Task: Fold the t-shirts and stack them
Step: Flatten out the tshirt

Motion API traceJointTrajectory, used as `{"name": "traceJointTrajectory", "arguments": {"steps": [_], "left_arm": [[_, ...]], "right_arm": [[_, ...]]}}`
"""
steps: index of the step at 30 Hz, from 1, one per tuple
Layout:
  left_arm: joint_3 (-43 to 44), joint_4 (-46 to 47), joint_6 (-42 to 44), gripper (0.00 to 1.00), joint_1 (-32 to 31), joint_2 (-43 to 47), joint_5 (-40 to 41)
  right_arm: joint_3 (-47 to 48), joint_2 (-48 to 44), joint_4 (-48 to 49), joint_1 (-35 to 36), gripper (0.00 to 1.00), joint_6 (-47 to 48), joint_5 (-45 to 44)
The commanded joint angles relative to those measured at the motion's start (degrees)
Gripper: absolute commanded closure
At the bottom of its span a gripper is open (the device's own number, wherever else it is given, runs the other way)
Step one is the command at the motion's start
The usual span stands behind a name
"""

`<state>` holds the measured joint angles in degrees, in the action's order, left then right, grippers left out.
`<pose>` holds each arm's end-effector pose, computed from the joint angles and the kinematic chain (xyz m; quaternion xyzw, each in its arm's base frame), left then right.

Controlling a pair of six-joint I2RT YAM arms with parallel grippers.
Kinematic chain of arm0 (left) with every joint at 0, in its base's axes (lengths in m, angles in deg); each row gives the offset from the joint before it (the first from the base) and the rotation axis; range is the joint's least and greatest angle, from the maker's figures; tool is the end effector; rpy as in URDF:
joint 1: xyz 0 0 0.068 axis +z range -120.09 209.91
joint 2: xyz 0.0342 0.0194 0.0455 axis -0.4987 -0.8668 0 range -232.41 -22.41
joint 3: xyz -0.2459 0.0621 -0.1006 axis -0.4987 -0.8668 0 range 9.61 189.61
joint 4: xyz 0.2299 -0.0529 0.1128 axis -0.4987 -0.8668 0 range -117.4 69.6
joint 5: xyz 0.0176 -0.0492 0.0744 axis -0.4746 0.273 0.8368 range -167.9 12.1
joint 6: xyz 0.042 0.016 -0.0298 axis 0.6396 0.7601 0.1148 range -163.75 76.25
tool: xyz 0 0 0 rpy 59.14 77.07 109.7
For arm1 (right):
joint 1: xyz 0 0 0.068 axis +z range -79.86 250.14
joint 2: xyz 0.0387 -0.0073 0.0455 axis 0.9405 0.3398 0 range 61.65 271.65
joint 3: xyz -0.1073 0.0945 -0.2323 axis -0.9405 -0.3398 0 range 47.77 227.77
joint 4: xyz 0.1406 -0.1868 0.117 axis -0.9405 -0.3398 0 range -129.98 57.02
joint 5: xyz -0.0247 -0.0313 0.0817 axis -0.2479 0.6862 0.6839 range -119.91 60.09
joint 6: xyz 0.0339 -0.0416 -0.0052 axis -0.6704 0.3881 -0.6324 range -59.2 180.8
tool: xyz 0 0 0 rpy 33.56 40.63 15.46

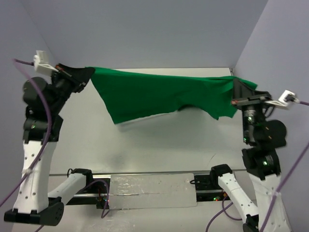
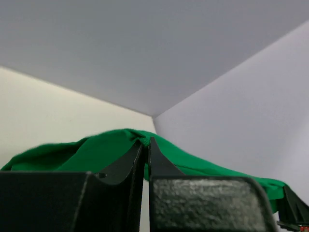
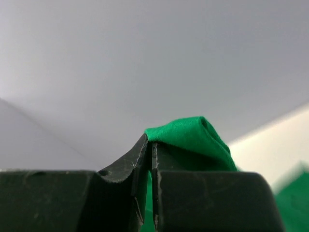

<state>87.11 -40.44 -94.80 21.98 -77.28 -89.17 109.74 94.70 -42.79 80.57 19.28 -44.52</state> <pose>0.1773 -0.0317 0.4840 -0.1866 0.6656 -0.4132 0.5928 0.0869 0.0069 0.4639 0.2540 0.5265 0.2876 0.7587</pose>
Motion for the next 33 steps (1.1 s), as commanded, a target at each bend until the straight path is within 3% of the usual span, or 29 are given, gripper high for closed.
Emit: {"name": "traceJointTrajectory", "arguments": {"steps": [1,6,13,23,31,33], "left_arm": [[8.5,-7.8,6.0,0.90,-0.1,3.5,-1.7],[16.4,-11.0,6.8,0.90,-0.2,6.3,-2.3],[17.7,-13.4,7.2,0.90,-0.1,7.9,0.0],[-2.1,-12.1,10.1,0.90,0.1,1.7,10.6],[-13.9,-1.7,9.4,0.90,3.2,-8.1,8.7],[-14.4,2.0,9.4,0.90,5.0,-13.9,7.0]], "right_arm": [[10.1,-3.0,-1.1,0.1,0.91,8.4,-1.2],[20.6,-3.1,-2.3,0.1,0.91,11.1,1.3],[26.7,0.5,-4.7,0.1,0.91,13.9,1.7],[9.9,10.6,0.6,0.1,0.91,15.0,1.8],[0.2,26.3,8.3,0.0,0.91,15.4,2.2],[0.0,34.4,10.6,-0.3,0.91,14.8,3.6]]}}
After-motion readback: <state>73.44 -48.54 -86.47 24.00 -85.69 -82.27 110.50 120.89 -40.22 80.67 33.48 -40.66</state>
